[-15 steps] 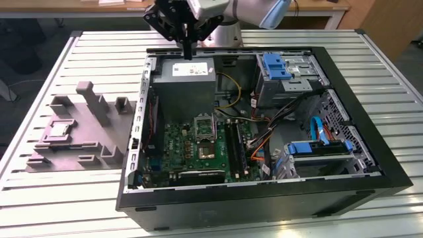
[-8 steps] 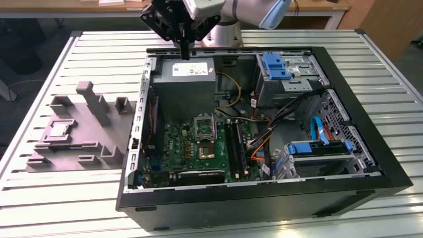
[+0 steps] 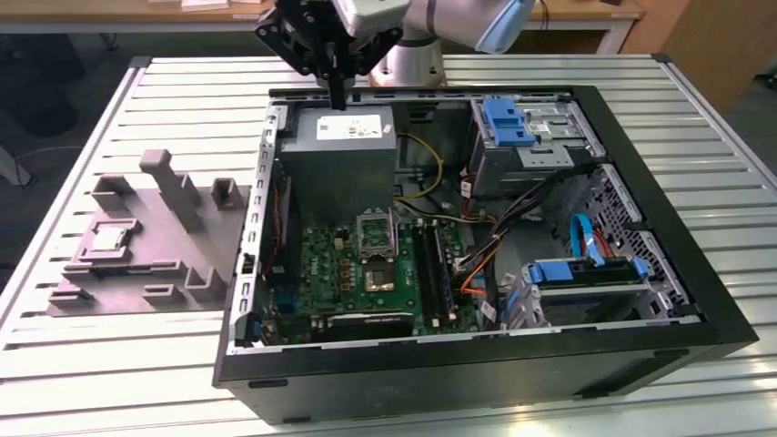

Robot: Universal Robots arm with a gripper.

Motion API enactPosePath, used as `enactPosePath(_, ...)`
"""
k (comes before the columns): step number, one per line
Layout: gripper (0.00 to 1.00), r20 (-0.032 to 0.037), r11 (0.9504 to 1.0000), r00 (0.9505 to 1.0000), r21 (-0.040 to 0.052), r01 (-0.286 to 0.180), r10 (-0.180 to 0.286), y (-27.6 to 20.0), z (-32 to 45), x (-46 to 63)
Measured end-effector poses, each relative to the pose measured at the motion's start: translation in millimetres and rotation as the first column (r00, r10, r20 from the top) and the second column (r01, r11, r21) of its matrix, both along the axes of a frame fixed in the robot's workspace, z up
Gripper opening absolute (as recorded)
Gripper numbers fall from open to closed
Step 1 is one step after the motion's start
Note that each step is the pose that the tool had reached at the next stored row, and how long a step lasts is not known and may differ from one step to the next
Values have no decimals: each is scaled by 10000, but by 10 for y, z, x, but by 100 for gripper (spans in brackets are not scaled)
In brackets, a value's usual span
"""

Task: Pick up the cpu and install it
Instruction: 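Reach for the cpu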

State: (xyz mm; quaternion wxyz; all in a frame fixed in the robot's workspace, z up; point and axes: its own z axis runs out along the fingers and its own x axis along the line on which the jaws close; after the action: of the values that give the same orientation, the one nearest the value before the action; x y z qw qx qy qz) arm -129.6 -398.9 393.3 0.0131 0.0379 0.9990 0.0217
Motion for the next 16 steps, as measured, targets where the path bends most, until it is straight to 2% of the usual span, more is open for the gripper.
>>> enactPosePath(14, 11, 1, 10000, 10000, 0, -1, 1, 0, 0, -24)
enactPosePath(16, 11, 0, 10000, 10000, 0, 0, 0, 0, -10, -104)
